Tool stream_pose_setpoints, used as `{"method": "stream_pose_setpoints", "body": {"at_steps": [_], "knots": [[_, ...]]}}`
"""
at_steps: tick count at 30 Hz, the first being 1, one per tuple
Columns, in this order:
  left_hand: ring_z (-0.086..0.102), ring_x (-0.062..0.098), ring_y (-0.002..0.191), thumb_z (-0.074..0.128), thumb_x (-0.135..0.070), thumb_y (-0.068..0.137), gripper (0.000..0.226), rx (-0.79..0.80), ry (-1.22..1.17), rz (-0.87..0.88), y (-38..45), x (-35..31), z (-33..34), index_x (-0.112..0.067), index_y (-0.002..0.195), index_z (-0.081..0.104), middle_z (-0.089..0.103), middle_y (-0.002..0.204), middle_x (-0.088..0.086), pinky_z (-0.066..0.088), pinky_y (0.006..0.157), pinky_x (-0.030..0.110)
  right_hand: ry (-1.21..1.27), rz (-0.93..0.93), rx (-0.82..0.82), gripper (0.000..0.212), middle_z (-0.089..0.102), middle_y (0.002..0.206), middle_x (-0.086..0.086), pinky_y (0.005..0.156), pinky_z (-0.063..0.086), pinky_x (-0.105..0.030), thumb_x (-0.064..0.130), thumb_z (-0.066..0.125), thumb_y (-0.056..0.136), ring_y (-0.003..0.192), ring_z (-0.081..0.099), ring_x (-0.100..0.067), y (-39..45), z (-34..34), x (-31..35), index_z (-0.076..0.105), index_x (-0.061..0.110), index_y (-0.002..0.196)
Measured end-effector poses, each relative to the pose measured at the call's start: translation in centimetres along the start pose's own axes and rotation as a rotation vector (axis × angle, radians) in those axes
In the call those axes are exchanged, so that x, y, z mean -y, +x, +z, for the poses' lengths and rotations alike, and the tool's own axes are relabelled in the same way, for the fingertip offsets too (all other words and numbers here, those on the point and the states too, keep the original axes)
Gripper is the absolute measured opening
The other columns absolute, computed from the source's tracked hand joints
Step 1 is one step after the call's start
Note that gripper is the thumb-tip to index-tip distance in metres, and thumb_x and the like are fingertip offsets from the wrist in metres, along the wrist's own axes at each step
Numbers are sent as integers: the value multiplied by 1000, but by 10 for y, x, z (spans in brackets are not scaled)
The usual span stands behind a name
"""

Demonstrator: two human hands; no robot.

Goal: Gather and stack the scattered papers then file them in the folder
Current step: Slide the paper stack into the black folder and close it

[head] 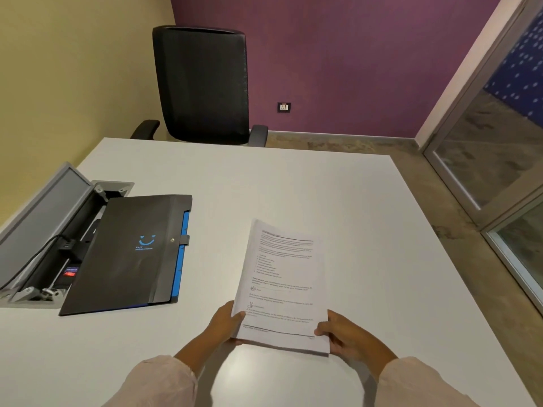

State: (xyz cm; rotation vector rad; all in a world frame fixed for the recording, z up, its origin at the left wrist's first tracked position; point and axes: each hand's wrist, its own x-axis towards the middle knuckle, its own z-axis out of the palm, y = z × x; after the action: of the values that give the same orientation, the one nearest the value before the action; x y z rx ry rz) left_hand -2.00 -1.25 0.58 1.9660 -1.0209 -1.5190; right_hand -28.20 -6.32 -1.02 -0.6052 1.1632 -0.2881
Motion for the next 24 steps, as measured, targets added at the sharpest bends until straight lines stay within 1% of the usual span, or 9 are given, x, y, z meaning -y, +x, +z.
{"method": "stream_pose_setpoints", "body": {"at_steps": [3,7,9,12,14,17,20,22,24], "knots": [[69,16,56,44,-22,96,14,105,-170,46,-12,-1,-4,-20,109,47,67,91,5,58,50,24,212,-9,71,44,64,121,-18,80,57,-40,-12,47,81,108,62,-38,-2,2,-3,53,4,121],[65,22,56,41,-25,97,7,186,-203,8,-15,1,-6,-24,100,48,68,92,10,57,51,26,343,-12,65,42,62,121,-23,72,58,-43,-11,48,83,103,63,-42,0,9,-3,54,6,121],[63,22,64,40,-27,97,10,102,-17,38,-8,5,-7,-20,94,46,65,85,2,52,53,23,285,-4,23,48,62,122,-22,78,57,-46,-13,47,83,107,60,-43,5,12,-4,51,8,126],[62,18,74,36,-31,97,16,-256,301,149,3,13,-22,-18,95,45,61,79,-1,51,66,28,213,8,-40,54,63,120,-21,86,53,-50,-15,46,81,109,59,-43,9,14,-5,49,9,129],[63,22,81,35,-27,97,18,-432,426,198,7,16,-38,-17,99,50,63,89,4,49,70,32,177,3,-69,52,63,118,-19,79,56,-46,-14,46,82,107,60,-41,6,13,-6,49,9,129],[59,26,100,40,-19,95,28,-588,654,161,9,16,-68,-13,120,51,58,114,8,48,76,33,176,-28,-33,49,64,118,-17,72,58,-41,-13,44,84,106,60,-38,-1,9,-11,49,10,127],[48,22,112,39,-23,94,30,-563,1083,44,12,20,-97,-19,119,55,46,129,4,47,88,34,192,-55,5,46,64,119,-16,77,57,-43,-11,46,86,107,61,-37,-5,8,-15,51,13,124],[36,23,126,39,-27,94,31,-545,1183,-4,15,23,-108,-24,120,55,33,143,2,41,96,36,196,-67,17,46,63,122,-16,82,56,-44,-10,47,86,110,60,-38,-5,8,-15,50,13,125],[25,25,137,40,-29,94,33,-536,1255,-21,18,23,-112,-24,124,52,22,152,3,35,105,40,183,-70,9,46,63,121,-16,78,57,-43,-11,46,86,108,60,-38,-6,9,-14,48,12,126]]}}
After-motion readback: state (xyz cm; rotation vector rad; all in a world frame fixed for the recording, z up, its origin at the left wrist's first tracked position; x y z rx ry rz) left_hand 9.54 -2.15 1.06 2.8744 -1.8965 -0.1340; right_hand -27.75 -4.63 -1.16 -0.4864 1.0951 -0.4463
